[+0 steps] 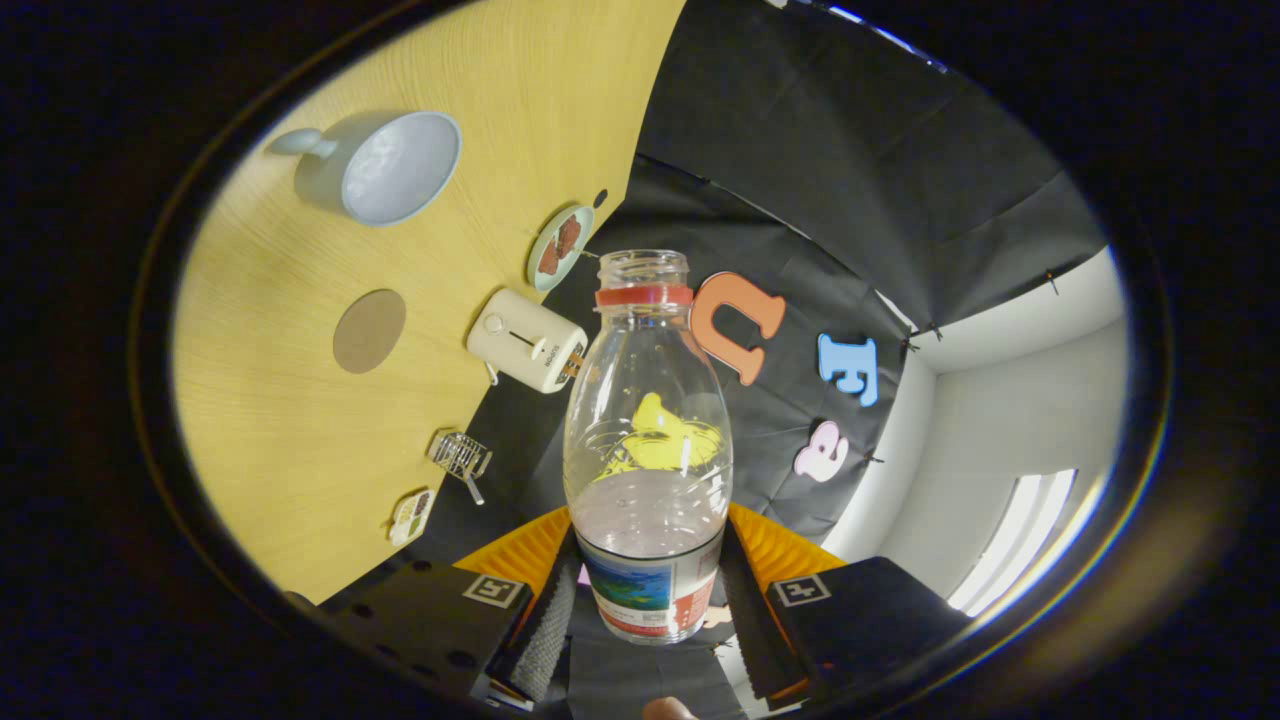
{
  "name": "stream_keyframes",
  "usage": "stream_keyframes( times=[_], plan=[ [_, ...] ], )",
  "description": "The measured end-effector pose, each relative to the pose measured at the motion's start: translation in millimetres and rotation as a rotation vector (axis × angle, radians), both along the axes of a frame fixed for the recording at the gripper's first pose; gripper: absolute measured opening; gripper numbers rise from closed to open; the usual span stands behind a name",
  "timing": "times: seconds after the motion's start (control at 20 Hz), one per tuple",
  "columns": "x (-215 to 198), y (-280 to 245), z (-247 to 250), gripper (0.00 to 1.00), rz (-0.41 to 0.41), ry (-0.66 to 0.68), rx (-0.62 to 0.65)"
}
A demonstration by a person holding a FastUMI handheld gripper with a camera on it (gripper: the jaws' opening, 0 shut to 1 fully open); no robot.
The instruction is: Take the bottle from table, then pour the juice into the cup, finally place the bottle on the coaster
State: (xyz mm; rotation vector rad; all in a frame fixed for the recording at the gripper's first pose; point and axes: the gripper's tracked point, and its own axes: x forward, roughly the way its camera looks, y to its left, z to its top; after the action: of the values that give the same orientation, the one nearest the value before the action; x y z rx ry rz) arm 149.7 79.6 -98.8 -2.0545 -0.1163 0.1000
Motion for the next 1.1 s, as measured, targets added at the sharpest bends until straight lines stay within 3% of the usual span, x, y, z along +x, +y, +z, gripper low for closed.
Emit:
stream_keyframes(
  times=[0.35, 0.65, 0.9, 1.1],
  plan=[
    [-3, -6, -15, 0.76, -0.028, 0.047, 0.114],
    [-4, -29, -33, 0.76, -0.159, 0.185, 0.438],
    [-14, -40, -34, 0.77, -0.206, 0.252, 0.600],
    [-18, -43, -32, 0.77, -0.253, 0.331, 0.880]
  ],
)
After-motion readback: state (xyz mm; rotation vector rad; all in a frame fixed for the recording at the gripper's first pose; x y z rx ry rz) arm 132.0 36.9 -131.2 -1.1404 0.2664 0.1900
